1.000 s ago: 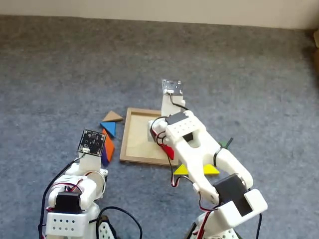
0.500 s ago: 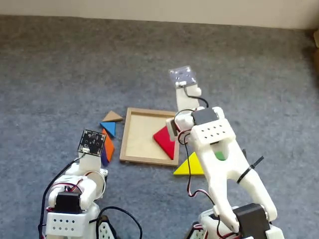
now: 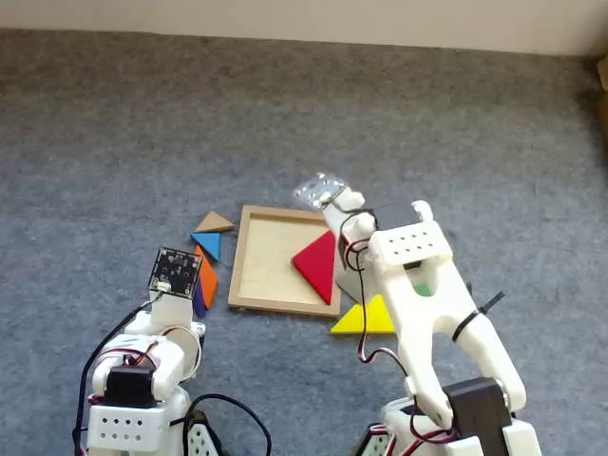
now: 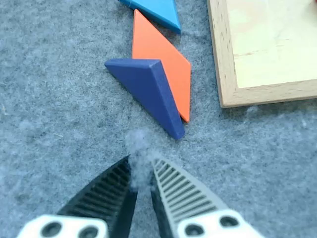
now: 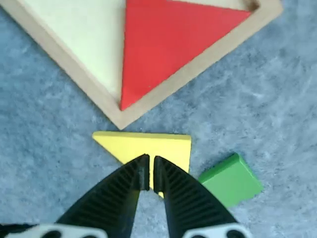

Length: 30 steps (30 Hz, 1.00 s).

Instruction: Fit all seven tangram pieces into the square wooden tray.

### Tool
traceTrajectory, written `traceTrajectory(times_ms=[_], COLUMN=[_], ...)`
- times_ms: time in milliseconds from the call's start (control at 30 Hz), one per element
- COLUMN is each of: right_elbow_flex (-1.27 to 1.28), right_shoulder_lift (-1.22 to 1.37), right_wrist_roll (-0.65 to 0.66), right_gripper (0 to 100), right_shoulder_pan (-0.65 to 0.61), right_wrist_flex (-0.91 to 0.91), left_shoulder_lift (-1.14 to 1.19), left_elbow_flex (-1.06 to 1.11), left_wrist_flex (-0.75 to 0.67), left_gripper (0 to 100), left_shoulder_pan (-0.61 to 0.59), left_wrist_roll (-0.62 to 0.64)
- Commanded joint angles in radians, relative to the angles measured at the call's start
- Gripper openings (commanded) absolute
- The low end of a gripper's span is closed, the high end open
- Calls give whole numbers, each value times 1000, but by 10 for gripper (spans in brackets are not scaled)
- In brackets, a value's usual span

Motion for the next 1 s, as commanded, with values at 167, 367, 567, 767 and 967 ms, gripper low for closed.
traceTrajectory(times_ms=[167, 367, 567, 767, 967], right_elbow_flex=[-21, 56, 143, 153, 153], right_shoulder_lift=[-7, 16, 93, 200, 274], right_wrist_roll=[152, 295, 328, 328, 328], right_gripper=[211, 375, 389, 389, 389], right_shoulder_pan=[35, 16, 4, -41, -62], right_wrist_flex=[104, 102, -48, -107, -110], left_shoulder_lift=[-38, -38, -38, -38, -38], left_elbow_flex=[19, 19, 19, 19, 19], left_wrist_flex=[5, 5, 5, 5, 5], left_gripper=[7, 7, 7, 7, 7], left_shoulder_pan=[-15, -15, -15, -15, -15], left_wrist_roll=[-6, -6, -6, -6, -6])
